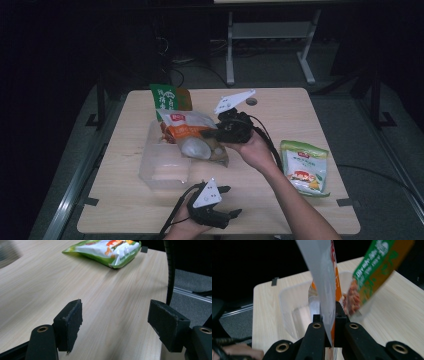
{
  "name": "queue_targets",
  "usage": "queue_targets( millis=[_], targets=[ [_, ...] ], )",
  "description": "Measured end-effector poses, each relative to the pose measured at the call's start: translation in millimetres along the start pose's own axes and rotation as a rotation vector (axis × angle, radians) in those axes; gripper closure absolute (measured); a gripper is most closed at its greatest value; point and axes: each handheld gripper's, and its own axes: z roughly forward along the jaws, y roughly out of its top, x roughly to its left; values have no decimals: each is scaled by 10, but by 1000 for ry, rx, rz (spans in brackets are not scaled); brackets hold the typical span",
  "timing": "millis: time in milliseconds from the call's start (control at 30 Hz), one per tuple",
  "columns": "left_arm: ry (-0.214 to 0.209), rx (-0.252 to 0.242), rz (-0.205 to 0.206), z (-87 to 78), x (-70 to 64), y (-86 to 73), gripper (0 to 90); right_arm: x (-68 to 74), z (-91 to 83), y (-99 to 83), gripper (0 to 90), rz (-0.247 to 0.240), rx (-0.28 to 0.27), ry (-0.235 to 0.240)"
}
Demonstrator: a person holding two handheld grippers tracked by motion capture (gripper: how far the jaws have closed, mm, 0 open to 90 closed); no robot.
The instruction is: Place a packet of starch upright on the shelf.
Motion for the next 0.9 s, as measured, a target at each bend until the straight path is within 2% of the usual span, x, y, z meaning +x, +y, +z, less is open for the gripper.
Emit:
queue_targets(
  millis=[133,367,533,600,667,733,867,900],
  targets=[
    [-4,-17,-16,-9,1,-13,271,53,157,102,897,-3,-11,27],
    [-2,-20,-11,-61,-9,-29,267,173,467,208,897,-1,-21,66],
    [-1,6,-3,-133,-30,-62,267,240,640,244,897,-10,-23,85],
    [-3,-7,-18,-170,-29,-80,267,257,717,254,897,-2,-21,84],
    [8,8,14,-207,-10,-89,267,267,794,266,897,11,-21,89],
    [17,25,30,-235,2,-99,267,275,873,275,897,13,-19,84],
    [18,6,5,-217,-7,-132,268,279,1018,242,896,33,-17,94],
    [23,9,12,-215,-13,-142,268,281,1058,219,896,51,-16,108]
  ],
)
